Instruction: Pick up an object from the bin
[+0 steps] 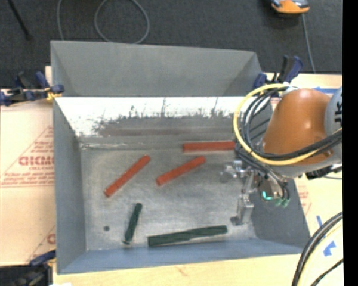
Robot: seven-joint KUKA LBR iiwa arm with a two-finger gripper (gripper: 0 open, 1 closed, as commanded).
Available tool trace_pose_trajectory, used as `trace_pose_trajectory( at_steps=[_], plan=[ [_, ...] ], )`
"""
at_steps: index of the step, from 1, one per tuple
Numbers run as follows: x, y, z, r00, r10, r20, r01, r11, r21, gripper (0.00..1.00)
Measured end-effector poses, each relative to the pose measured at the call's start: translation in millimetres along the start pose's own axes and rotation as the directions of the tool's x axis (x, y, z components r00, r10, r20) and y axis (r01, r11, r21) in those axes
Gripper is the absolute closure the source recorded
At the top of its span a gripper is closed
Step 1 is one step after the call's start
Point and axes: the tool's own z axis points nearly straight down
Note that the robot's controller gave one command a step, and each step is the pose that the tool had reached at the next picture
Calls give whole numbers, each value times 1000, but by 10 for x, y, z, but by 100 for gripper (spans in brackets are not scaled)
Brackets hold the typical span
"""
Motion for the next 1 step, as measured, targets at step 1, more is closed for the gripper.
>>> trace_pose_trajectory(
  at_steps=[1],
  plan=[
    [227,491,529,994,-105,1,105,994,-2,0]
  ],
)
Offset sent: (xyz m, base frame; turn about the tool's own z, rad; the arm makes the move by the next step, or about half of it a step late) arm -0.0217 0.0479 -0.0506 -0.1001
